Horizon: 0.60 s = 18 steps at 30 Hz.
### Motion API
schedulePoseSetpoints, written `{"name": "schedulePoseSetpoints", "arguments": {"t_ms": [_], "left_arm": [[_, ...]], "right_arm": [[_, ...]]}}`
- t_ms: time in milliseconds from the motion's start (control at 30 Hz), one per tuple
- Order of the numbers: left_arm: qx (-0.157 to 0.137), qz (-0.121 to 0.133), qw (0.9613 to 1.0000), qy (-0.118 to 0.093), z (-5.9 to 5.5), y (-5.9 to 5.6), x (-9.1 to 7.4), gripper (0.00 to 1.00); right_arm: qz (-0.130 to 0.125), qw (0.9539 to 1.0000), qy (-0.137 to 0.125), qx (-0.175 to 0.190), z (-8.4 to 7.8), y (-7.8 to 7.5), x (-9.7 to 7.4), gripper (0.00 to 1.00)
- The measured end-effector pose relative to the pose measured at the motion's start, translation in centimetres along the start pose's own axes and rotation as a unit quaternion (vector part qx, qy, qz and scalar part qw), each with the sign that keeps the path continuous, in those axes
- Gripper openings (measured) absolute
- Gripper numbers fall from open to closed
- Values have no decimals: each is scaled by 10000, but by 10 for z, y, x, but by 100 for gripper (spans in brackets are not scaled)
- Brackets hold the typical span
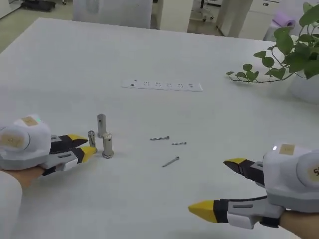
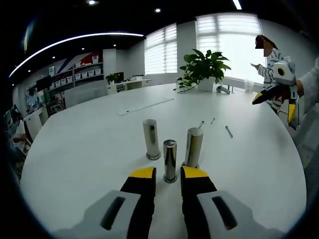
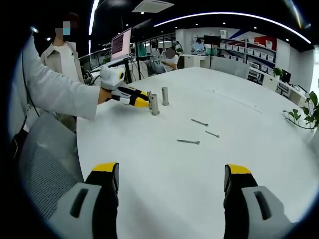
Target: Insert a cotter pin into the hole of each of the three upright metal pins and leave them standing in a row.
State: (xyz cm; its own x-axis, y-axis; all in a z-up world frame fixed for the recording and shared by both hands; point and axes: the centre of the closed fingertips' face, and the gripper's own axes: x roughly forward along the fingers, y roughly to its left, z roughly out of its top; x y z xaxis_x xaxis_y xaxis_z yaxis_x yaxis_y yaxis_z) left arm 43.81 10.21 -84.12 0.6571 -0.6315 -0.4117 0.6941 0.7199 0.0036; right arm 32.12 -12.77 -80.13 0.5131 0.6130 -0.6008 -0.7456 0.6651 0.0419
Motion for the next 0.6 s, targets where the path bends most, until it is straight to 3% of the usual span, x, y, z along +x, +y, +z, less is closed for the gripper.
{"name": "schedulePoseSetpoints", "arguments": {"t_ms": [600], "left_arm": [[-6, 5, 10000, 4, -1, -1, 10, 8]], "right_arm": [[-11, 10000, 31, 21, -1, -1, 0, 89]]}}
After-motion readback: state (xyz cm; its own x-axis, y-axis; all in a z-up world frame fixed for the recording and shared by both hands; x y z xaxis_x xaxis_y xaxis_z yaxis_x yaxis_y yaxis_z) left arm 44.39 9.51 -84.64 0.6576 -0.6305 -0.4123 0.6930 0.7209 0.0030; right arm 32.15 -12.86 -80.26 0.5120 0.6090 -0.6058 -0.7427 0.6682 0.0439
